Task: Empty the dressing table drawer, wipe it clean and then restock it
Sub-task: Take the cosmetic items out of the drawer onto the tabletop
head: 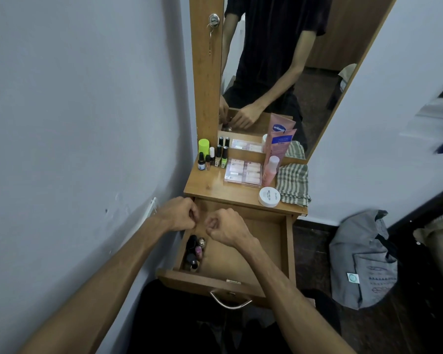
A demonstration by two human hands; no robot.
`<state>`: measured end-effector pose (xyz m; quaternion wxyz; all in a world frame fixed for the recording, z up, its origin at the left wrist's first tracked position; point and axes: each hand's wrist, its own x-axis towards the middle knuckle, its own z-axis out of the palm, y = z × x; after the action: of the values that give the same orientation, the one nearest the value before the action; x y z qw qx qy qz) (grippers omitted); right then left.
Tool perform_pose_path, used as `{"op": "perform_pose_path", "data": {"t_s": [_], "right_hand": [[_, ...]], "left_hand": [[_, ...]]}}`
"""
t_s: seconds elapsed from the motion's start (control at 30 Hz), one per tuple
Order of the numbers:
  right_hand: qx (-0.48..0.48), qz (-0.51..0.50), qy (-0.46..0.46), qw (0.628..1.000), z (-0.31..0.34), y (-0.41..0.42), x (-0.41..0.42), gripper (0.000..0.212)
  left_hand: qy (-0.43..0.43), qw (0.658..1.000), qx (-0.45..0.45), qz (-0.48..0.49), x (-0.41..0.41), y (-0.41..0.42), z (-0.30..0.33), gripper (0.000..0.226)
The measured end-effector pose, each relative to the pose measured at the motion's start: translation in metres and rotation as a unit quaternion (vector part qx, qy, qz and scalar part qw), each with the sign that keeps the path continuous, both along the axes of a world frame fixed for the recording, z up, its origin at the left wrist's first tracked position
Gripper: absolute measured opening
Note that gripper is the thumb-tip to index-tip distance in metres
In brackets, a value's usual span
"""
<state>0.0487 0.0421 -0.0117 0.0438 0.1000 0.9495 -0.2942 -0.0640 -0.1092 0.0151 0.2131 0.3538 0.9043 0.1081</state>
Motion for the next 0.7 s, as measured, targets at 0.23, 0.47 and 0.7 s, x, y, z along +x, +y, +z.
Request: {"op": "perform_pose_path", "data": {"t_s": [0.23,0.47,0.7], "right_hand": [[0.002,0.022,-0.031,0.999,-0.014,-0.012,0.02,0.034],[-0.01,0.023,-0.037,0.999,-0.022,-0.018,0.021,0.029],[-0.008,0.019,-0.039,0.999,-0.032,-0.019,0.018,0.023]], "left_hand": [[0.009,0.999,-0.038,-0.002,0.019,-0.007,-0.012,0.023],[0.034,0.998,-0.057,0.015,0.02,-0.005,-0.024,0.022],[0.066,0.995,-0.073,0.008,0.019,0.0,-0.033,0.02]]}}
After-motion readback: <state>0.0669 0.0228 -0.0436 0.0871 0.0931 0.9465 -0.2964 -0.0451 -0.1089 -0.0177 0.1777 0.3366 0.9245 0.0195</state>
